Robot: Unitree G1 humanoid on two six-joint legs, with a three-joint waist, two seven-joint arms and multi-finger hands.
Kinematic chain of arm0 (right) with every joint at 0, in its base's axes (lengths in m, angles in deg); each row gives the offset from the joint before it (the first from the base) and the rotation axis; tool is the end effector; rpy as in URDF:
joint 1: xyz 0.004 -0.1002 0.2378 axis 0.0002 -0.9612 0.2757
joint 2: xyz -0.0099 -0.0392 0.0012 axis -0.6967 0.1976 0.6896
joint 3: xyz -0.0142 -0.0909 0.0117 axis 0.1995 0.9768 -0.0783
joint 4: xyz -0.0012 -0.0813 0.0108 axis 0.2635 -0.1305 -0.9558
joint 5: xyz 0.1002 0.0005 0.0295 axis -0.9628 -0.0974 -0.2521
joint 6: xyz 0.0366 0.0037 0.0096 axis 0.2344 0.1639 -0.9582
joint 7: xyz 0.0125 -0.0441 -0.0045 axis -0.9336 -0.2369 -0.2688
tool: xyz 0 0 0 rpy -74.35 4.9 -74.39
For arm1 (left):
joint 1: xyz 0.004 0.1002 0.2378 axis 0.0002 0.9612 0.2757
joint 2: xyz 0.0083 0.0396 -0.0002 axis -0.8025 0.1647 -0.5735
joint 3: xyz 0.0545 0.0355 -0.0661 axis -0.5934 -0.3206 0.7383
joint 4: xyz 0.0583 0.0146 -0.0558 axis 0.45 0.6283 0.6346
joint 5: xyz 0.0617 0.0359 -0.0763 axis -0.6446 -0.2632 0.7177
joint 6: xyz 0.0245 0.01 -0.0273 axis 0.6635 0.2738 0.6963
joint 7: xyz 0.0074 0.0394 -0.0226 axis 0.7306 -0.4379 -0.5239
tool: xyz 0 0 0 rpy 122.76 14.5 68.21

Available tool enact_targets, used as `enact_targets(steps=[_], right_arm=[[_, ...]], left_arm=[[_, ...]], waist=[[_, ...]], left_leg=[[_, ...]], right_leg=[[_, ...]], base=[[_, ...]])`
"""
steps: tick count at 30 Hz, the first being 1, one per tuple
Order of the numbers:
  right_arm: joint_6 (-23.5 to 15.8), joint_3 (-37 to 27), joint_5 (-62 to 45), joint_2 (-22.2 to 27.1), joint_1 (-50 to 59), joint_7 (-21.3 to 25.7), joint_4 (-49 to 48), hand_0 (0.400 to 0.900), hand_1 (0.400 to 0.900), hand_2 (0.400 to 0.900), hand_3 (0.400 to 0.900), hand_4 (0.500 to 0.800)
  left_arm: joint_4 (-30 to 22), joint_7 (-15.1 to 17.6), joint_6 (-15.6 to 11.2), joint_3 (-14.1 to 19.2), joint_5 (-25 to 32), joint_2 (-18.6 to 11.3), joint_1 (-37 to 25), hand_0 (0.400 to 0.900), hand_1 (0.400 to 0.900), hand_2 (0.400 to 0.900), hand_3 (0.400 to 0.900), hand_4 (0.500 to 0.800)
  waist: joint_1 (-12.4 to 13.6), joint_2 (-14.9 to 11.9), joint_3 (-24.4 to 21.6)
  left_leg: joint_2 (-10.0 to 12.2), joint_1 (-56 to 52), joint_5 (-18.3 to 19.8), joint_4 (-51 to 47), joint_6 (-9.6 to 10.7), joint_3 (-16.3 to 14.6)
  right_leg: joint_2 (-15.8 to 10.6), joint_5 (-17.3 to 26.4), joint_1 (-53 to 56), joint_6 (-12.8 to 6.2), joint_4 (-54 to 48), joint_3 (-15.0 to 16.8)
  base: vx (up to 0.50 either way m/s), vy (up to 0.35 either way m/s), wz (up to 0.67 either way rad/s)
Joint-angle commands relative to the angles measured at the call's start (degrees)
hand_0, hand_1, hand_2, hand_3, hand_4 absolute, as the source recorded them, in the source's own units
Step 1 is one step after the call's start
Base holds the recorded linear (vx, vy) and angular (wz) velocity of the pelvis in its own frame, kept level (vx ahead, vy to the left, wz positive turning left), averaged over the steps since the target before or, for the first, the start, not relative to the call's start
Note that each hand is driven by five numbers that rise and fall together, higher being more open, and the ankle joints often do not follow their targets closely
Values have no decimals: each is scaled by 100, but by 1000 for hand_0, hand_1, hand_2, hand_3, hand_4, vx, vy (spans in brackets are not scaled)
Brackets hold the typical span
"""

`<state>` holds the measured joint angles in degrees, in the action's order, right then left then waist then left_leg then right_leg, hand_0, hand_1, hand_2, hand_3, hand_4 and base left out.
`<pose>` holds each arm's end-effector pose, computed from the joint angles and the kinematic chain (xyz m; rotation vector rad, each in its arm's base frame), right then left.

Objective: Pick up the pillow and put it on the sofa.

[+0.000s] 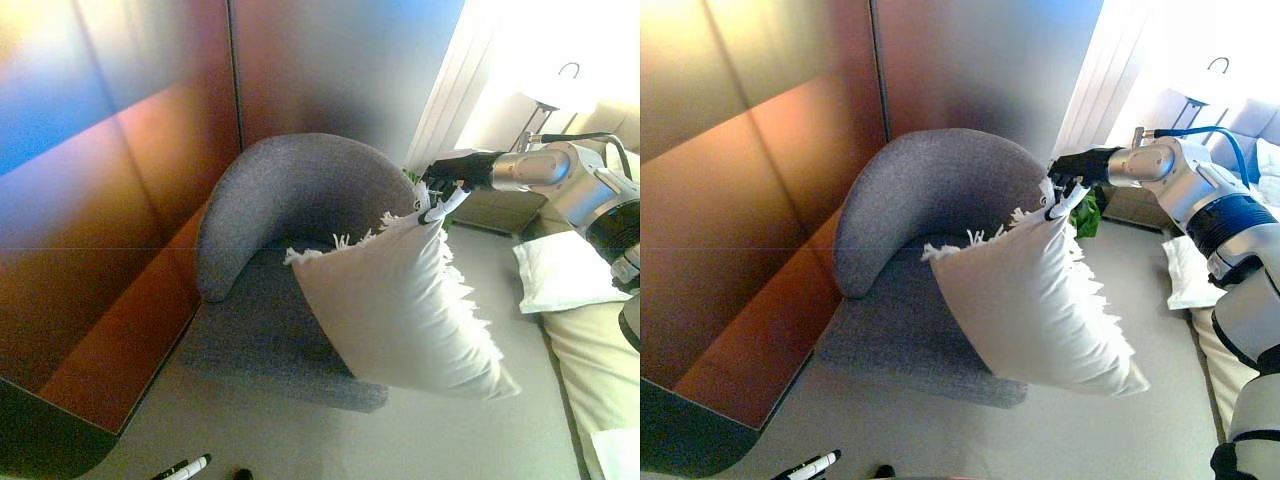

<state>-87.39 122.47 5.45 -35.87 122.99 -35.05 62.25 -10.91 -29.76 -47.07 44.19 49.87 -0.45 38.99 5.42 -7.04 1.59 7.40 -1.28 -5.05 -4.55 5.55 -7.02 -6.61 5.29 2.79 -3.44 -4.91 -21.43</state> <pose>0.3437 -0.2358 0.2687 -1.2947 0.1897 0.5675 0.0448 0.2902 -0.0915 -0.2269 1.1613 0.4445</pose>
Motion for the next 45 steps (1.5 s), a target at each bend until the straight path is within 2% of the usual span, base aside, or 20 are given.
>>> enact_targets(steps=[1, 10, 13, 14, 15, 16, 21, 30, 36, 42, 45], right_arm=[[-35, -11, -507, 24, 2254, 426, 807, 400, 400, 400, 400, 500], [48, -300, -208, -96, 2182, 650, 1598, 400, 400, 400, 400, 500], [14, -535, 1, -192, 2056, 907, 2001, 400, 400, 400, 400, 500], [-14, -641, 81, -214, 1998, 1183, 2140, 806, 806, 806, 806, 744], [-33, -751, 249, -229, 1950, 1276, 2274, 900, 900, 900, 900, 800], [-27, -820, 386, -232, 1890, 1422, 2416, 900, 900, 900, 900, 800], [104, -929, 481, -138, 1843, 1574, 2674, 900, 900, 900, 900, 800], [-266, -1367, -220, 1, 1481, 1517, 2414, 900, 900, 900, 900, 800], [163, -1606, -262, 382, 1214, 1418, 2106, 900, 900, 900, 900, 800], [551, -1960, -138, 690, 931, 1512, 2060, 900, 900, 900, 900, 800], [622, -2215, -246, 808, 656, 1487, 1937, 900, 900, 900, 900, 800]], left_arm=[[227, 98, -118, -185, 296, -456, -128, 900, 900, 900, 900, 800], [298, 187, -189, -236, 318, -452, -126, 900, 900, 900, 900, 800], [325, 185, -210, -254, 265, -453, -151, 900, 900, 900, 900, 800], [320, 190, -214, -264, 247, -447, -155, 900, 900, 900, 900, 800], [336, 166, -229, -266, 211, -443, -148, 900, 900, 900, 900, 800], [329, 138, -245, -284, 205, -438, -137, 900, 900, 900, 900, 800], [321, 2, -294, -347, 156, -522, -162, 900, 900, 900, 900, 800], [226, -114, -435, -493, 186, -379, -391, 900, 900, 900, 900, 800], [39, -577, -675, -532, 146, -419, -151, 900, 900, 900, 900, 800], [63, -628, -753, -617, 170, -297, -198, 900, 900, 900, 900, 800], [59, -636, -714, -657, 208, -262, -282, 900, 900, 900, 900, 800]], waist=[[287, -501, -220], [440, -439, -149], [545, -387, -105], [590, -373, -91], [631, -355, -82], [683, -334, -59], [795, -285, 39], [508, -159, -27], [373, 47, -9], [187, 219, -27], [76, 278, -41]], left_leg=[[49, 11, 200, 69, 99, -303], [70, 70, 150, 65, 147, -191], [67, 104, 137, 65, 152, -108], [59, 115, 135, 63, 151, -71], [51, 131, 132, 62, 152, -40], [47, 149, 135, 65, 153, -8], [53, 261, 109, 64, 161, 111], [31, 42, 202, 71, 105, -34], [10, -71, 235, 70, 83, -160], [24, -140, 266, 95, 92, -254], [49, -206, 313, 106, 91, -320]], right_leg=[[-251, -509, 194, -342, 330, 32], [-242, -530, 290, -326, 269, -68], [-247, -543, 335, -319, 243, -125], [-248, -544, 350, -318, 232, -147], [-254, -544, 356, -319, 224, -174], [-257, -538, 367, -329, 202, -191], [-233, -538, 360, -318, 159, -204], [-244, -585, 374, -326, 260, -31], [-272, -625, 394, -336, 353, 32], [-336, -616, 352, -366, 407, 157], [-382, -594, 329, -388, 410, 198]], base=[[48, -34, 7], [53, -33, 10], [70, -31, 18], [79, -42, 21], [86, -56, 25], [66, -56, 22], [3, -59, 18], [-4, 9, -10], [-71, 50, -14], [-88, 61, -20], [-96, 24, -24]])
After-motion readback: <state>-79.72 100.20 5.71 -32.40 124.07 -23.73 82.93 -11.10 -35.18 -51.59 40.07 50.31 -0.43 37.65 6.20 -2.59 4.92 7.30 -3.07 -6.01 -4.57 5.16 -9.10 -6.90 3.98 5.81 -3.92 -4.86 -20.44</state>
